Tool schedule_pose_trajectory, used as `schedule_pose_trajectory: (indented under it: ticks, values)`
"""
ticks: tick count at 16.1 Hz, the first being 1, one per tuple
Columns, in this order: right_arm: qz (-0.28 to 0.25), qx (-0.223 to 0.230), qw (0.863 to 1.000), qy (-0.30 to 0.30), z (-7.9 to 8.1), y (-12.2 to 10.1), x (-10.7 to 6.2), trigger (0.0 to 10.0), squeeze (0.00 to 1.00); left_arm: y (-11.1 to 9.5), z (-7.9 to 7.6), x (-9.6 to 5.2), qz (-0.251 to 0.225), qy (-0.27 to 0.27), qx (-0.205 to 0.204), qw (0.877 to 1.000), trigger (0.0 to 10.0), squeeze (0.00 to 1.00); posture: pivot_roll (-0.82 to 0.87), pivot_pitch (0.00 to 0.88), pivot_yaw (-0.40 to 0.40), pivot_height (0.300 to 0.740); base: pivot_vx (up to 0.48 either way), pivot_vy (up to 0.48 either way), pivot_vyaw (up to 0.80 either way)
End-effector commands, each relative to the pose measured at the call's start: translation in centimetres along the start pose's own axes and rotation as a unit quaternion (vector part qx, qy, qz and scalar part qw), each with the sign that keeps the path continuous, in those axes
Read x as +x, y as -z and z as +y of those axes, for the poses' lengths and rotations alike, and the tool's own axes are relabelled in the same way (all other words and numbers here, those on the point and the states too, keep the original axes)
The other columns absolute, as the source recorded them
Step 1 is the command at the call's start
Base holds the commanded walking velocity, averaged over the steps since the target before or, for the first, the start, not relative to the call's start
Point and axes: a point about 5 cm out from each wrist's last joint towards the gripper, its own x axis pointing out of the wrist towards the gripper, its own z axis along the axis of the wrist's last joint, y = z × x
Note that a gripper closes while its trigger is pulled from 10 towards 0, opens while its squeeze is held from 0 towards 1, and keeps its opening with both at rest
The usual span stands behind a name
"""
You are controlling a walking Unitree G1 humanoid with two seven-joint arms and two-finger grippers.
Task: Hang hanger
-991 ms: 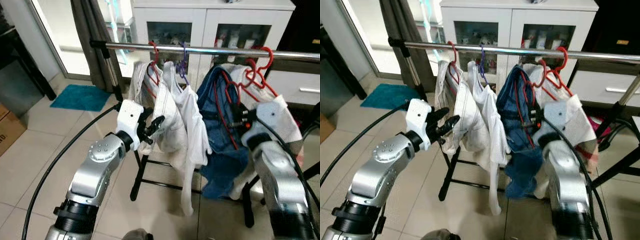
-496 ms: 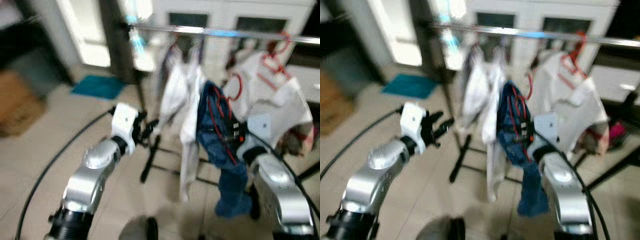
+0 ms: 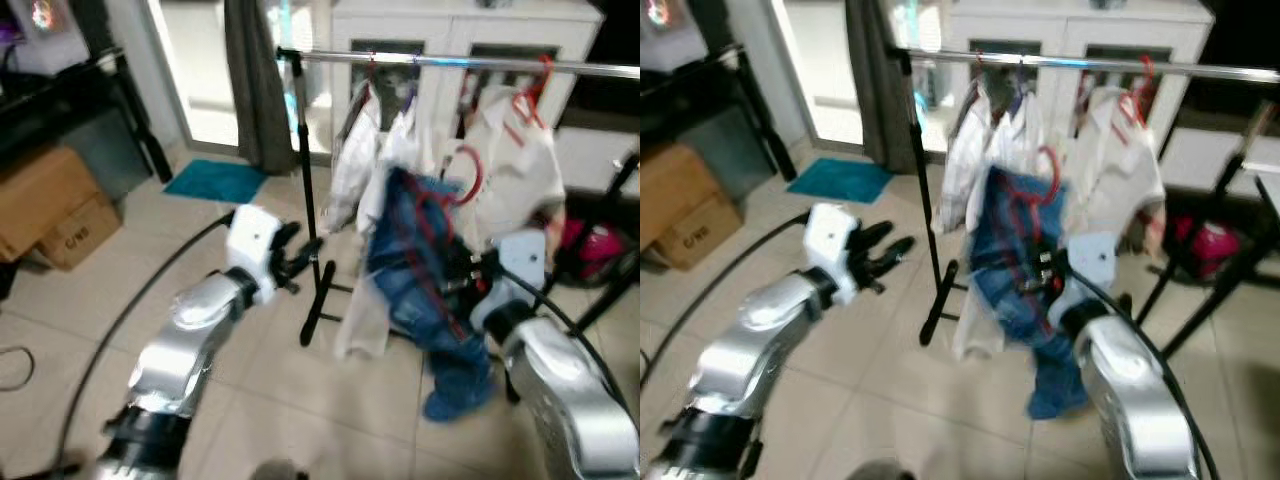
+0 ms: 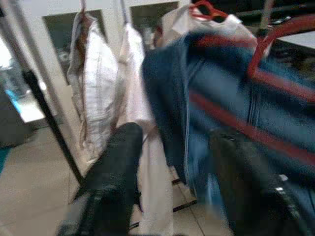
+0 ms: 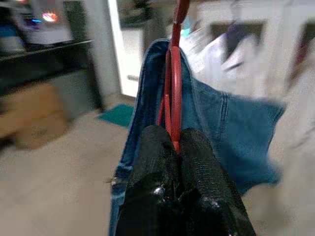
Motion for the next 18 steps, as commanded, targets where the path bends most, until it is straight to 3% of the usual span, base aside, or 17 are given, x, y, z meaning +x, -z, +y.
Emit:
schedule_pose_trajectory:
  ticks: [1, 3, 4, 5, 9, 10, 11, 18]
  values:
    - [-0.047, 0.011, 0.997, -0.057, 1.5, -2.2, 0.2, 0.0, 0.00, -0.5, 0.8, 0.4, -0.001, -0.018, 0.027, 0.999, 10.0, 1.00, 0.03, 0.000, 0.080, 0.740, 0.000, 0.000, 0.00]
    - [-0.062, 0.023, 0.993, -0.101, 2.5, -3.1, 0.0, 0.0, 0.00, -1.0, 1.5, 1.5, -0.001, -0.045, 0.052, 0.998, 10.0, 1.00, 0.02, 0.000, 0.080, 0.740, 0.000, 0.000, 0.00]
    - [-0.062, 0.023, 0.990, -0.125, 3.0, -3.3, -0.2, 0.0, 0.00, -1.1, 1.8, 1.8, -0.002, -0.050, 0.064, 0.997, 10.0, 0.20, 0.02, 0.000, 0.065, 0.740, 0.000, 0.000, 0.00]
    - [-0.061, 0.022, 0.989, -0.136, 3.2, -3.3, -0.3, 0.0, 0.00, -1.1, 1.9, 2.0, -0.002, -0.051, 0.065, 0.997, 10.0, 0.00, 0.02, 0.000, 0.062, 0.740, 0.000, 0.000, 0.00]
    - [-0.067, 0.038, 0.979, -0.189, 3.8, -4.2, -1.0, 0.0, 0.00, -1.0, 2.3, 3.0, -0.008, -0.054, 0.043, 0.998, 10.0, 0.00, 0.03, 0.000, 0.060, 0.740, 0.000, 0.000, 0.00]
    - [-0.069, 0.040, 0.978, -0.193, 3.7, -4.3, -1.1, 0.0, 0.00, -1.0, 2.2, 3.2, -0.012, -0.045, 0.042, 0.998, 3.2, 0.00, 0.03, 0.000, 0.058, 0.740, 0.000, 0.000, 0.00]
    - [-0.068, 0.039, 0.979, -0.189, 3.6, -4.3, -1.1, 0.0, 0.00, -1.1, 2.1, 3.2, -0.013, -0.038, 0.050, 0.998, 0.0, 0.00, 0.03, 0.000, 0.057, 0.740, 0.000, 0.000, 0.00]
    - [-0.054, 0.035, 0.985, -0.160, 2.0, -4.0, -1.2, 0.0, 0.00, -0.6, 1.4, 3.1, -0.020, -0.069, 0.059, 0.996, 0.0, 0.00, 0.04, 0.000, 0.057, 0.740, 0.000, 0.000, 0.00]
